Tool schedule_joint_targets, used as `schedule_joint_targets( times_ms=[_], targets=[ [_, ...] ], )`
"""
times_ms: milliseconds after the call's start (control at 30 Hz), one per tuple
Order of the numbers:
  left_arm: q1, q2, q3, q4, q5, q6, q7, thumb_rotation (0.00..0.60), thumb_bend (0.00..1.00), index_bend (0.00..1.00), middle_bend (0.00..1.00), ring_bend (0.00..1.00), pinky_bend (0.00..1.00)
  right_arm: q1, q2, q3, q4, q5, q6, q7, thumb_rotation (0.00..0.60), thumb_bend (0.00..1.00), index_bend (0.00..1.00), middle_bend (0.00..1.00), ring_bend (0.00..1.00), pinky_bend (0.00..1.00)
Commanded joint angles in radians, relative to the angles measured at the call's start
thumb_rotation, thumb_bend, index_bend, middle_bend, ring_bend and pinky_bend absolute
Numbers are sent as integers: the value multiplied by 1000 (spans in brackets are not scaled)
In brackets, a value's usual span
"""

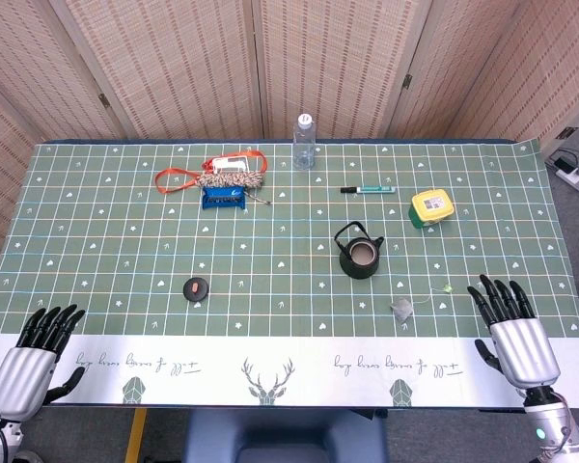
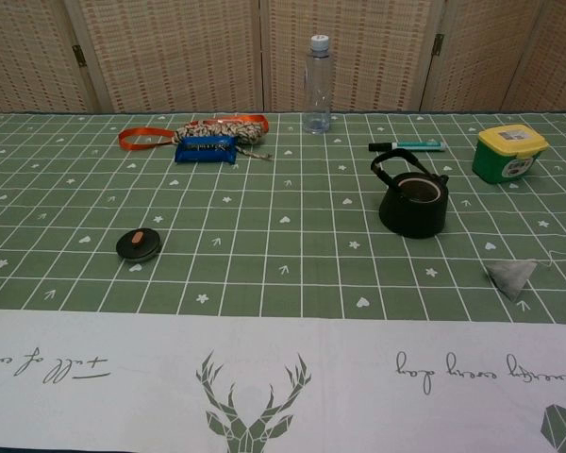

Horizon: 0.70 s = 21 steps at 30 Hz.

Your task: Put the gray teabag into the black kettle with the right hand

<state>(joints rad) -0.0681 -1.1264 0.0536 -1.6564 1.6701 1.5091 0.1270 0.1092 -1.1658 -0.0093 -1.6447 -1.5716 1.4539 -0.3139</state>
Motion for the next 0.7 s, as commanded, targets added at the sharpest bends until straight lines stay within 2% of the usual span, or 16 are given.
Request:
schedule_joint_targets(
  times_ms=[33, 167, 233, 433, 700],
  targets=[
    [-1, 3, -2, 0, -5, -1, -9, 600, 293, 0, 27, 6, 0, 16, -7, 0, 23, -26, -11, 17, 600, 326, 81, 0, 0, 0],
    [-6, 9, -6, 3, -6, -5, -22, 600, 293, 0, 26, 6, 0, 68, -44, 6, 110, -84, -42, 131, 600, 325, 138, 0, 0, 0],
    [-9, 10, -8, 4, -11, -9, -31, 600, 293, 0, 26, 6, 0, 96, -89, 22, 184, -98, -51, 180, 600, 326, 204, 0, 0, 0],
    [-18, 16, -15, 12, -33, -29, -50, 600, 292, 0, 26, 9, 0, 180, -173, 53, 347, -53, -171, 335, 600, 325, 381, 0, 0, 0],
    [-15, 16, -10, 10, -25, -20, -46, 600, 293, 0, 26, 9, 0, 216, -265, 105, 509, 76, -258, 234, 600, 326, 413, 0, 0, 0]
  ],
)
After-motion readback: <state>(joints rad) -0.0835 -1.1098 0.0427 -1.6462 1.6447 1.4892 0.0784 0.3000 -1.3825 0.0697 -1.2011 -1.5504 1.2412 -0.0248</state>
